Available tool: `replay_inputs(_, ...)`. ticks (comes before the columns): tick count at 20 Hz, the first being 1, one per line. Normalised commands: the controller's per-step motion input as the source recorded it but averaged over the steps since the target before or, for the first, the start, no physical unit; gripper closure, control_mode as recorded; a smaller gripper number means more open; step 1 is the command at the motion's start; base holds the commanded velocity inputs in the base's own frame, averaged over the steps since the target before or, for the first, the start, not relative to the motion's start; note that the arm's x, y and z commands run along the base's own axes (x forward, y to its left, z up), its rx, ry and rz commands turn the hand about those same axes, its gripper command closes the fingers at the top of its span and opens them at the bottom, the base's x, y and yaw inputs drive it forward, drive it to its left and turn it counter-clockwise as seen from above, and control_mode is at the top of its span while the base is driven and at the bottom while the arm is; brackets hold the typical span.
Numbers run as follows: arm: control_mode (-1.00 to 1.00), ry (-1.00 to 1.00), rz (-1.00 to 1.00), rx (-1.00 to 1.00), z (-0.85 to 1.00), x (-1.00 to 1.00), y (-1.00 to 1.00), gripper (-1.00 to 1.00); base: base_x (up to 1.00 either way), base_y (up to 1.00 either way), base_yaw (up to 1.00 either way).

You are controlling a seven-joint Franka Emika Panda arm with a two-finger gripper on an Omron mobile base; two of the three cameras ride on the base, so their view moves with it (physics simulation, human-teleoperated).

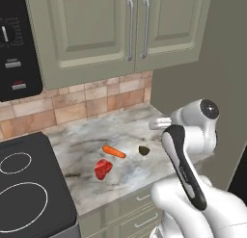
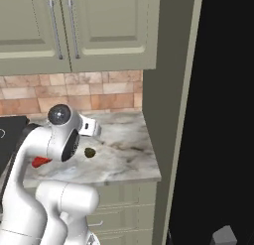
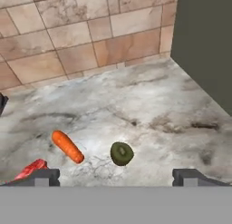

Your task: Open the fridge, remove the kiwi, carrot, and steak, and place them on any counter.

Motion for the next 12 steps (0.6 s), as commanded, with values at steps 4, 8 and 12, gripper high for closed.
replay_inputs(4, -1.0, -0.12, -0.03, 0.07, 1.0, -0.54, -0.26, -1.0, 0.0, 0.0, 0.0)
replay_inputs(8, -1.0, -0.06, -0.04, 0.08, 1.0, -0.5, -0.26, -1.0, 0.0, 0.0, 0.0)
replay_inputs(12, -1.0, 0.0, -0.03, 0.08, 1.0, -0.51, -0.26, -1.0, 0.0, 0.0, 0.0)
